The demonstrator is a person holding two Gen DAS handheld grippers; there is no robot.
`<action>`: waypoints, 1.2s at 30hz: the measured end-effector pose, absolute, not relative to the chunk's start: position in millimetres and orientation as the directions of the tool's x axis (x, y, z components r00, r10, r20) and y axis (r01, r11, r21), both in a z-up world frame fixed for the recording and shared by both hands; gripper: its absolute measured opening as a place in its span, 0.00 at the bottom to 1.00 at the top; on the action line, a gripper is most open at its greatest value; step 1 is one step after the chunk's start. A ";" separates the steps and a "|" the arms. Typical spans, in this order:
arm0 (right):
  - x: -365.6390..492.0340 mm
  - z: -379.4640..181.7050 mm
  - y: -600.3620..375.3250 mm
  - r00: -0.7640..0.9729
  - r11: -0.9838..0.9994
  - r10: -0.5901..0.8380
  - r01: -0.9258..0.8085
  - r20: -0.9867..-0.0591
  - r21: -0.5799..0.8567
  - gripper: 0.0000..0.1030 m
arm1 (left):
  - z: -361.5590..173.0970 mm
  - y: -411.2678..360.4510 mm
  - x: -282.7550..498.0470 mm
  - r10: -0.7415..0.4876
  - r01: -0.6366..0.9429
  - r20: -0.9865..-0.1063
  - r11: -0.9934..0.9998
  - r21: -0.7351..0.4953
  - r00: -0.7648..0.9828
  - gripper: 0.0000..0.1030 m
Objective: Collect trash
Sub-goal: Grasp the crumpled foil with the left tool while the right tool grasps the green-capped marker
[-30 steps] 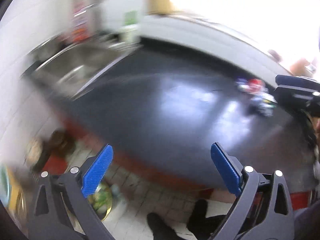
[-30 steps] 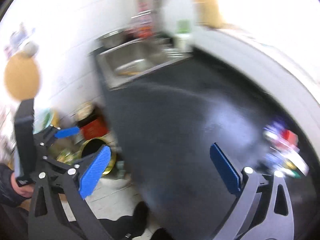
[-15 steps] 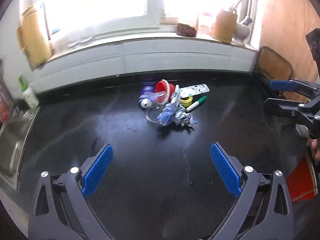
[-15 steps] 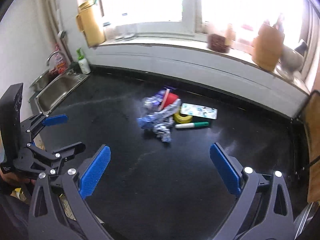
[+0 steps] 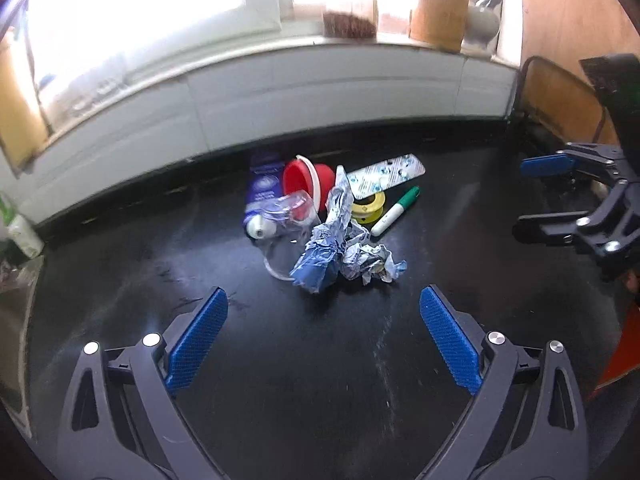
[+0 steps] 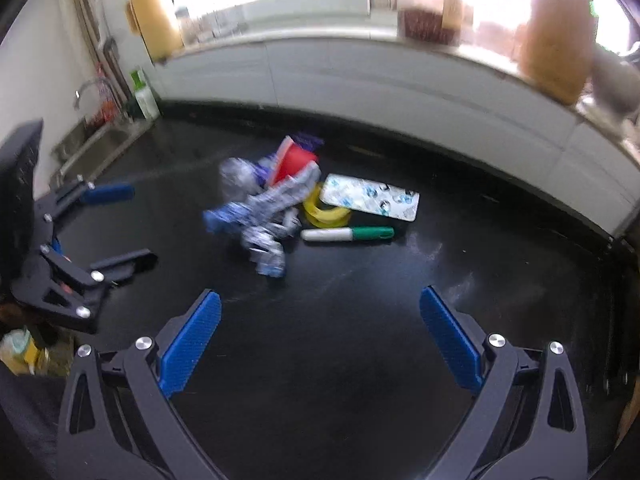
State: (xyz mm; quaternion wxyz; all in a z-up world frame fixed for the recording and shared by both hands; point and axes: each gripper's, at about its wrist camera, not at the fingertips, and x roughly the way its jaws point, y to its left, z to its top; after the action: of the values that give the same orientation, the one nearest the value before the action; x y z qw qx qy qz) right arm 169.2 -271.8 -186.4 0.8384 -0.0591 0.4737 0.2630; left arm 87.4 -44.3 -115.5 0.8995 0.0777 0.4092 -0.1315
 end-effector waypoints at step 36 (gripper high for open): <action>213.2 -277.3 -216.2 0.200 0.464 0.420 -0.886 -0.885 0.020 0.87 | -180.3 -61.3 127.1 -0.200 0.266 -0.884 0.960 -0.090 0.422 0.64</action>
State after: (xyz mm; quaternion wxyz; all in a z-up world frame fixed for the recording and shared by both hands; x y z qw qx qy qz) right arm 213.2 -216.2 -277.3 0.7296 -0.2606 0.4468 0.4475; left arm 127.1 -61.3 -180.3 0.8426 0.0317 0.5195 -0.1384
